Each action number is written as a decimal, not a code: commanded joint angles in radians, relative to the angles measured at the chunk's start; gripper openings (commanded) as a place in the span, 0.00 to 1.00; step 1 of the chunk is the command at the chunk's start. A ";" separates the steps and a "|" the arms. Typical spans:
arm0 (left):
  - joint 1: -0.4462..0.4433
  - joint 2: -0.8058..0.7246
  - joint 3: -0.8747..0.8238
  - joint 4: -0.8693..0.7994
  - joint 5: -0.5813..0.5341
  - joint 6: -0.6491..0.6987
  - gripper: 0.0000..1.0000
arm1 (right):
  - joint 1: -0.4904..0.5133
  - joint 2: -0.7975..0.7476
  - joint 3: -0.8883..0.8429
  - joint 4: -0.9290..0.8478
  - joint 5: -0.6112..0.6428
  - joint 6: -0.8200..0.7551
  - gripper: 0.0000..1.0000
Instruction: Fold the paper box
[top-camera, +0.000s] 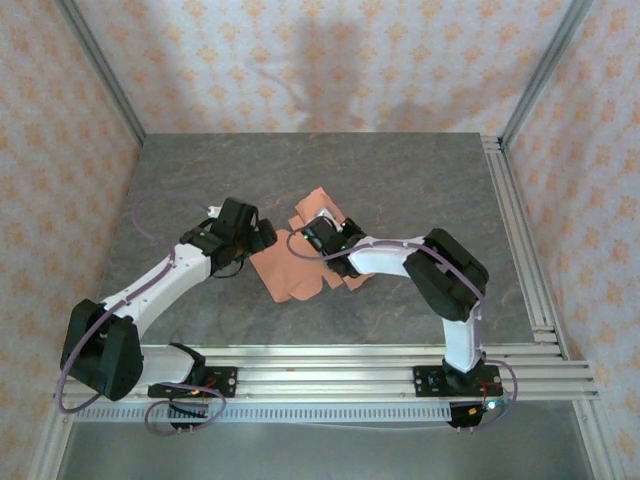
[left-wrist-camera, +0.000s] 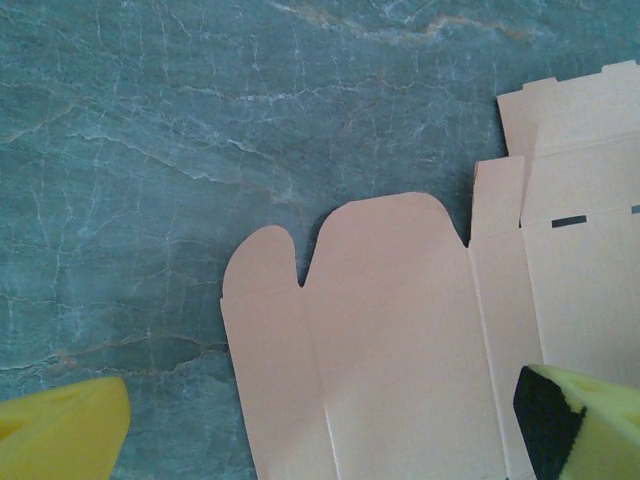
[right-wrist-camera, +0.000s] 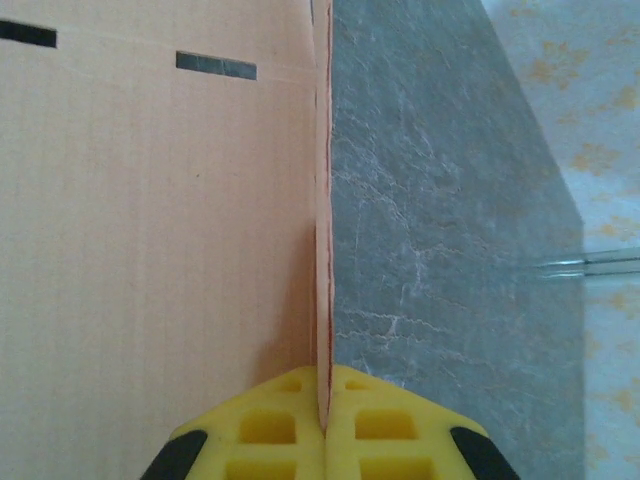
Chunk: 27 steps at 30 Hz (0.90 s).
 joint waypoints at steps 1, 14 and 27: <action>0.009 -0.012 -0.012 -0.024 0.004 0.029 1.00 | 0.010 0.002 0.014 0.025 0.118 -0.023 0.00; 0.010 0.014 0.105 -0.005 0.052 0.126 1.00 | -0.085 -0.207 -0.118 0.151 -0.450 0.107 0.00; 0.006 0.269 0.531 -0.123 0.152 0.212 0.98 | -0.137 -0.273 -0.150 0.173 -0.698 0.138 0.00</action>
